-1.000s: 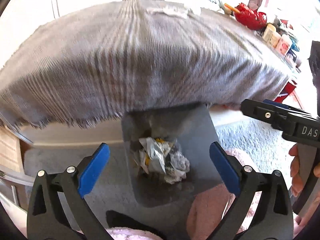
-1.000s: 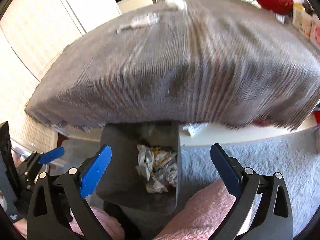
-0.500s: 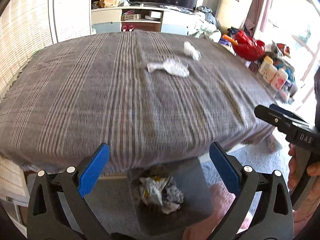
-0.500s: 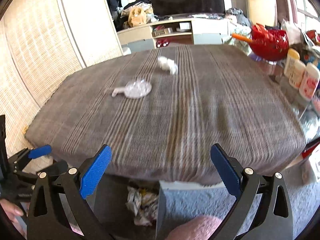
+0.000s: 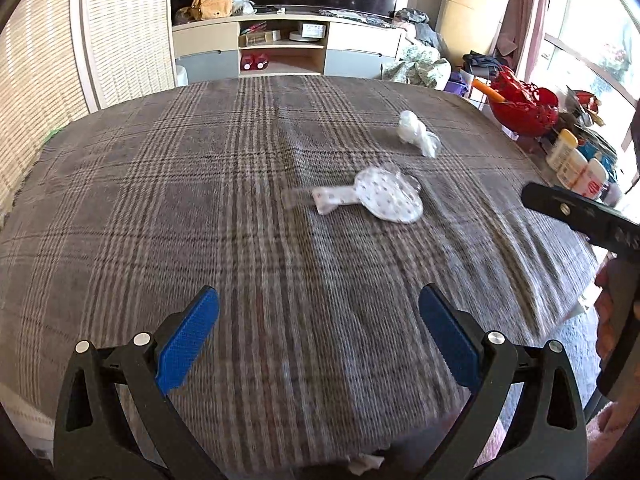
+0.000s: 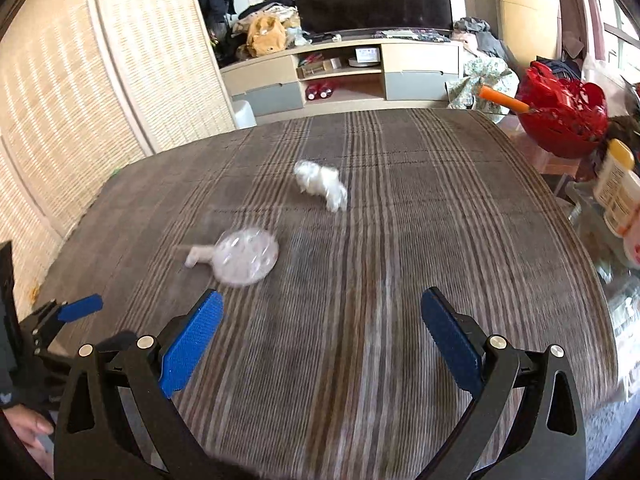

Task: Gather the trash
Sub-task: 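Grasp the pink-star blister tray with the left tool while the right tool grasps the clear bag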

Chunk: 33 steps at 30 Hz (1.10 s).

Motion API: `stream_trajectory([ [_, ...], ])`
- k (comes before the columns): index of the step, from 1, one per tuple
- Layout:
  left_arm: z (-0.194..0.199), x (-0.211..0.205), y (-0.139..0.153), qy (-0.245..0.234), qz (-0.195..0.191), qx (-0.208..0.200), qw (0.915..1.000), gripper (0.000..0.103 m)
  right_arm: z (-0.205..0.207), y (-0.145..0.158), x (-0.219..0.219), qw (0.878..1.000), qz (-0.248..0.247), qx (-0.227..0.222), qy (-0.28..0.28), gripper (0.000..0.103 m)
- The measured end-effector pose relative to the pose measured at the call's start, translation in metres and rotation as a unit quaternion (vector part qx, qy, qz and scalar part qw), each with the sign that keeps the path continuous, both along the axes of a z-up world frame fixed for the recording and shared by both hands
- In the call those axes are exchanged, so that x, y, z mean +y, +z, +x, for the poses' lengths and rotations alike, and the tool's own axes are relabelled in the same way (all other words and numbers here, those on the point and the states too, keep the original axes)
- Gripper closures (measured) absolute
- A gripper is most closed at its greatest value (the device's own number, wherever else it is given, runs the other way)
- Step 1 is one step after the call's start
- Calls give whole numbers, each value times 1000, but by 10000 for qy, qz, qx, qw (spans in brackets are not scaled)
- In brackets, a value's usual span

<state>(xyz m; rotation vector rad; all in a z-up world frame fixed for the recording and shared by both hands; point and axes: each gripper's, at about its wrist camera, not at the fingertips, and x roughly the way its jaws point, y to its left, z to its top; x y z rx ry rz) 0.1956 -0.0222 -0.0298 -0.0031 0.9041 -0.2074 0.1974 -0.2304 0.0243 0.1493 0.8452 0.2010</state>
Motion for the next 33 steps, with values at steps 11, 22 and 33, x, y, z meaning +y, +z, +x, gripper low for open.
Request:
stream_trajectory([
  [11, 50, -29, -9, -372, -43, -27, 9993, 8, 97, -19, 31, 9994, -300, 155, 112, 14],
  [22, 79, -51, -18, -648, -84, 20, 9979, 8, 146, -53, 36, 9972, -411, 612, 151, 40],
  [33, 100, -75, -34, -945, 194, -8, 9953, 14, 142, -50, 9, 9983, -338, 438, 166, 79],
])
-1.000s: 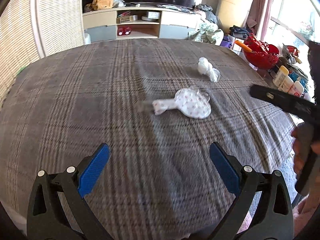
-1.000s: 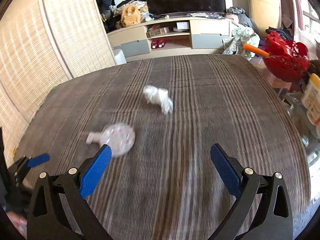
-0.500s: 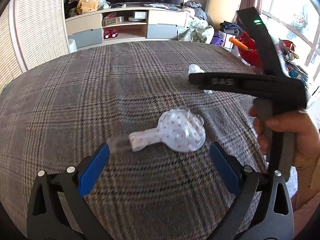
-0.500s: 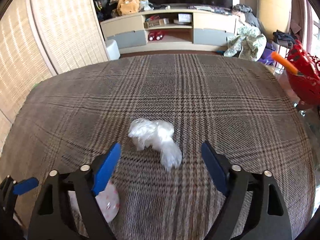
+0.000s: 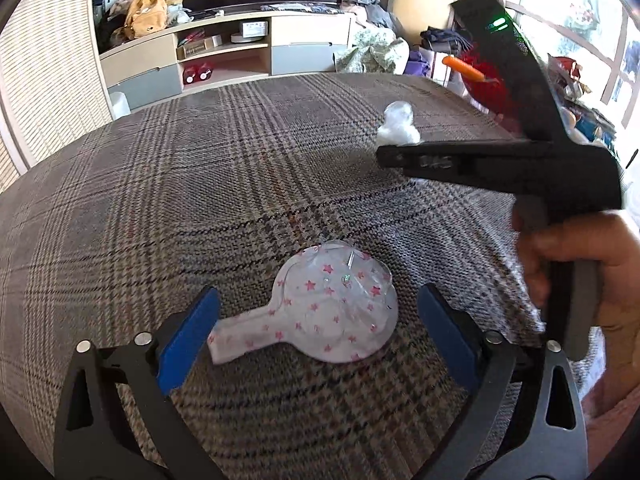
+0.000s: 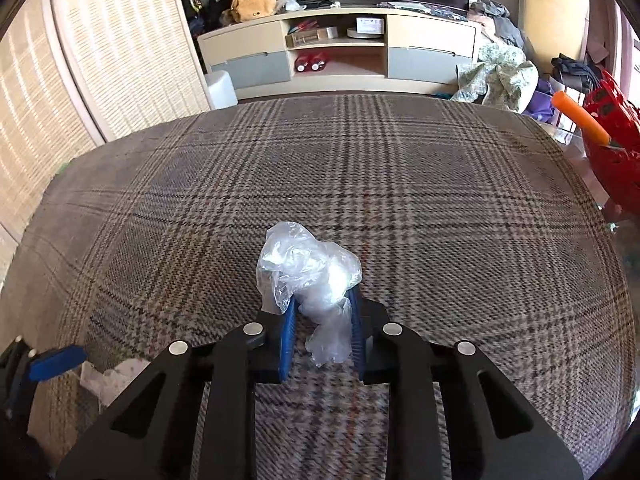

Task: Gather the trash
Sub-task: 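Grasp the pink-star blister tray with the left tool while the right tool grasps the clear bag, then lower the blister tray and clear bag into the grey bin and open both tools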

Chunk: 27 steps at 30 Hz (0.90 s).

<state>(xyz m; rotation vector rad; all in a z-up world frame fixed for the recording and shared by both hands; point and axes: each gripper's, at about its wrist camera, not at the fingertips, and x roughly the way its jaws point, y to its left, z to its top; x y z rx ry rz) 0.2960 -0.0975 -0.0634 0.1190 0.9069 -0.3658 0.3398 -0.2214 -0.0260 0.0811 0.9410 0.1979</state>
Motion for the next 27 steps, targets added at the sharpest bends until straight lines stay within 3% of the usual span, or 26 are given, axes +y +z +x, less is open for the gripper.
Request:
stream_trajectory([
  [4, 6, -3, -5, -57, 56, 78, 9999, 21, -6, 3, -8, 9999, 95, -32, 14, 79],
  [9, 9, -4, -5, -66, 175, -24, 9998, 45, -14, 7, -12, 9998, 206, -62, 52, 79],
  [16, -6, -9, -2, -266, 300, -108, 9991, 46, -37, 23, -14, 9993, 283, -215, 148, 79],
  [27, -54, 14, 25, -36, 145, -226, 9996, 46, -98, 48, -1, 9978, 168, -517, 368, 79],
])
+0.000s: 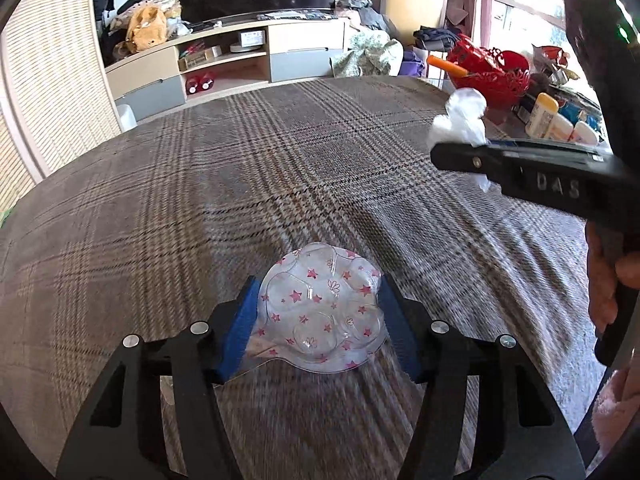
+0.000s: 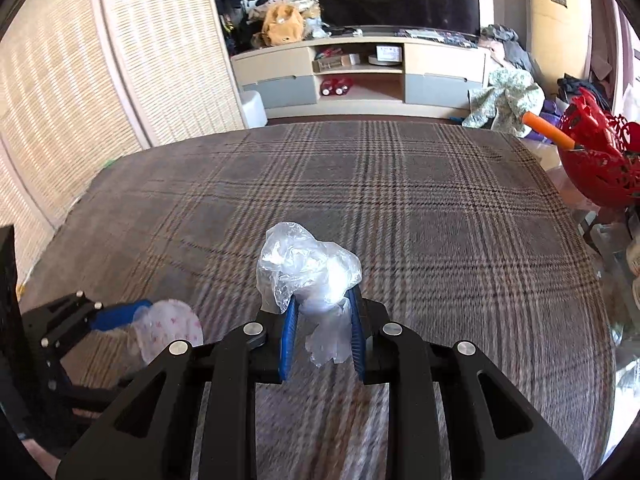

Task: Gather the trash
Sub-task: 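Lower the blister tray and clear bag into the grey bin and open both tools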

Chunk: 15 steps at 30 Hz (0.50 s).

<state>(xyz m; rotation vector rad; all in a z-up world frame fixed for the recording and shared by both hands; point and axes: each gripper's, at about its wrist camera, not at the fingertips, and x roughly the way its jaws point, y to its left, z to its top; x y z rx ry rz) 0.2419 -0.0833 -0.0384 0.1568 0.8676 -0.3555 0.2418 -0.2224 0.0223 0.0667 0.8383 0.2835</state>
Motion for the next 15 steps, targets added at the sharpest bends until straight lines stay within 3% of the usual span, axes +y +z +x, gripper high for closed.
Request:
stream_trajectory([
  [15, -110, 23, 43, 172, -192, -324, 9991, 46, -110, 36, 9, 9988, 286, -352, 168, 79],
])
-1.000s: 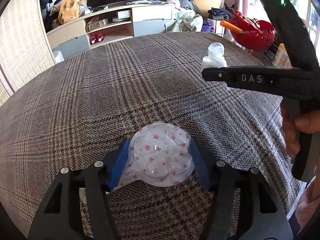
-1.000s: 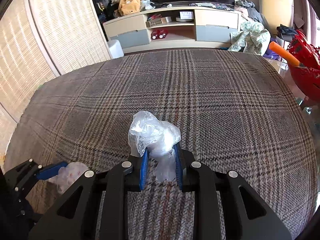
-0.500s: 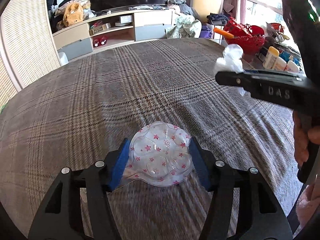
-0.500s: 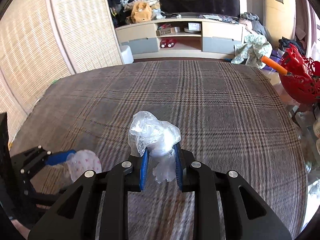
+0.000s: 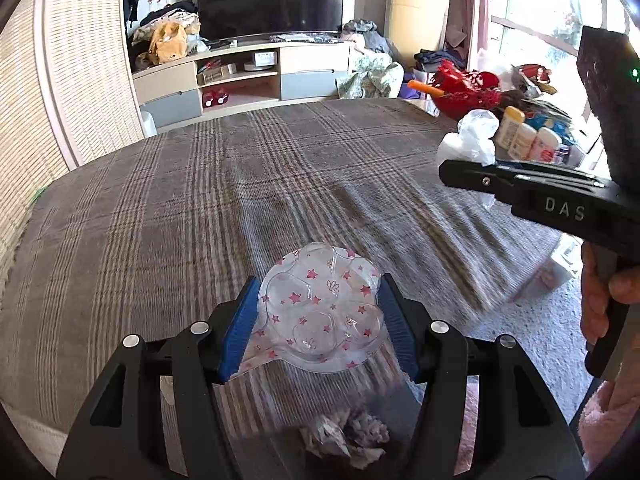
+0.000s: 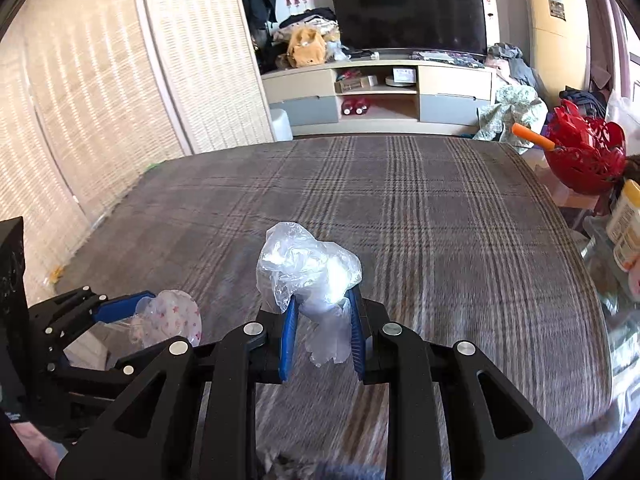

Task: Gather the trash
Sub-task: 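Lower the blister tray and clear bag into the grey bin and open both tools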

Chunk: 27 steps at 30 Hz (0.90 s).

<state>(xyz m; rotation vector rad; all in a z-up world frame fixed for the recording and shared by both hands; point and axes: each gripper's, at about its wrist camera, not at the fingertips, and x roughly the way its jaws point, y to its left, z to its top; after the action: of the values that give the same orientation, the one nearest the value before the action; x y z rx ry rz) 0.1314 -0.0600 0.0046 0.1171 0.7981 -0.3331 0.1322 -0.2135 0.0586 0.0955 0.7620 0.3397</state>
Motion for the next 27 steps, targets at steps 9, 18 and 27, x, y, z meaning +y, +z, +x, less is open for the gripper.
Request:
stream_trajectory([
  [9, -74, 5, -1, 46, -343, 21, 9994, 46, -66, -7, 5, 9997, 154, 80, 181, 79],
  [18, -118, 12, -39, 274, -608, 391, 9970, 46, -111, -37, 8, 9983, 396, 374, 207, 79],
  [27, -131, 11, -112, 495, -646, 1157, 9899, 45, -122, -94, 22, 9916, 614, 1100, 309, 79],
])
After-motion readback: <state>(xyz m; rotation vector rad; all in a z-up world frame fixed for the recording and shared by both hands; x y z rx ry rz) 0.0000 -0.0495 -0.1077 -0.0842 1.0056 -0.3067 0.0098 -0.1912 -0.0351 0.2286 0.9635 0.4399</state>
